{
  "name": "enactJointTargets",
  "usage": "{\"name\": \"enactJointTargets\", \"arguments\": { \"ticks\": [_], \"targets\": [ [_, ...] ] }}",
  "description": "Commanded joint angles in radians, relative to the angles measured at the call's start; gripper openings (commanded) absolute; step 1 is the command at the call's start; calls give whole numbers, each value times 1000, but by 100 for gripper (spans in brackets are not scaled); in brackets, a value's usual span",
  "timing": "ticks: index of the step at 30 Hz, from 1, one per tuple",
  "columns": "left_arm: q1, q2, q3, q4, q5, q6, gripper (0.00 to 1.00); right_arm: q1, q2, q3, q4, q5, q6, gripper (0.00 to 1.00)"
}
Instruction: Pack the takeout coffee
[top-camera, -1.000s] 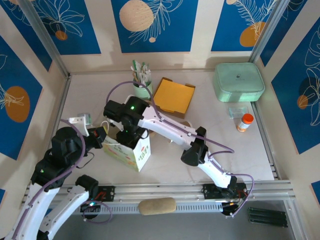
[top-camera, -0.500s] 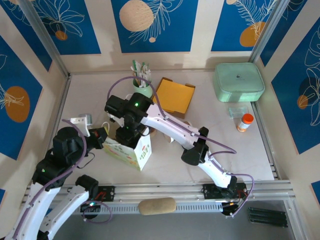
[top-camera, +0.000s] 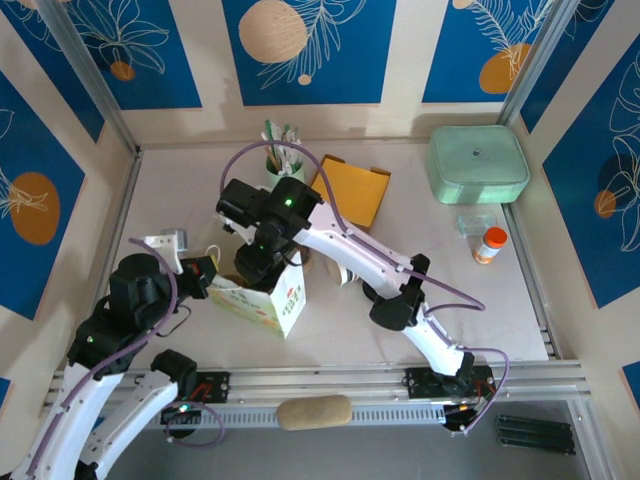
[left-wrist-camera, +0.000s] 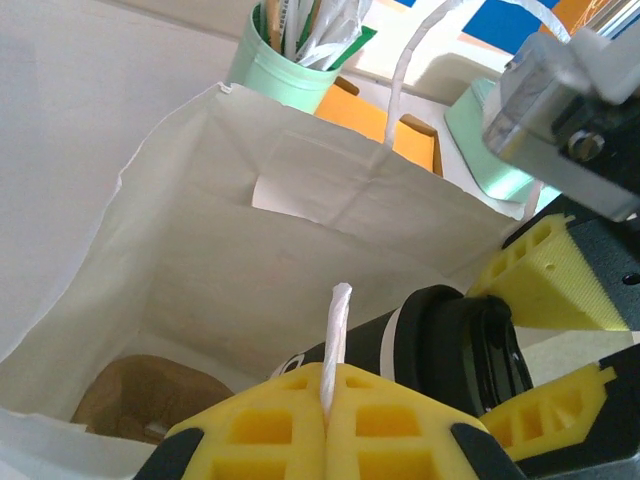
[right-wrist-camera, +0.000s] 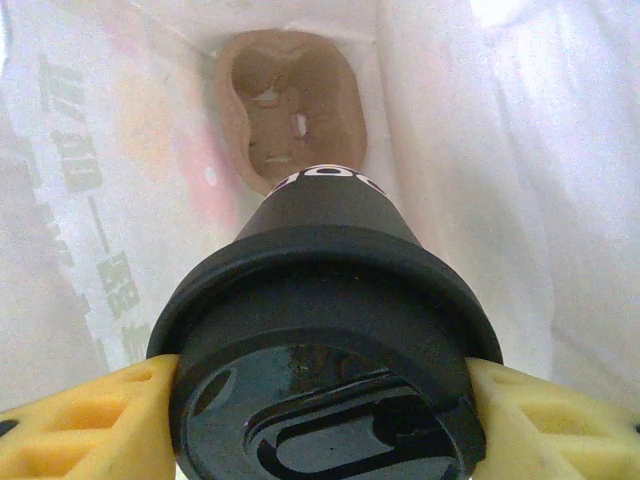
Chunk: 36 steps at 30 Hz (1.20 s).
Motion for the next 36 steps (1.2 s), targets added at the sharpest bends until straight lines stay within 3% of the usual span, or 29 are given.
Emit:
{"name": "enactJointTargets", "arguments": {
  "ticks": [1,36],
  "targets": [
    [7,11,-8,23,27,31,0,-12,-58,30,1,1,16,50],
    [7,14,-23,47,38,43,0,-33,-208,22,120,-39,69,49]
  ]
}}
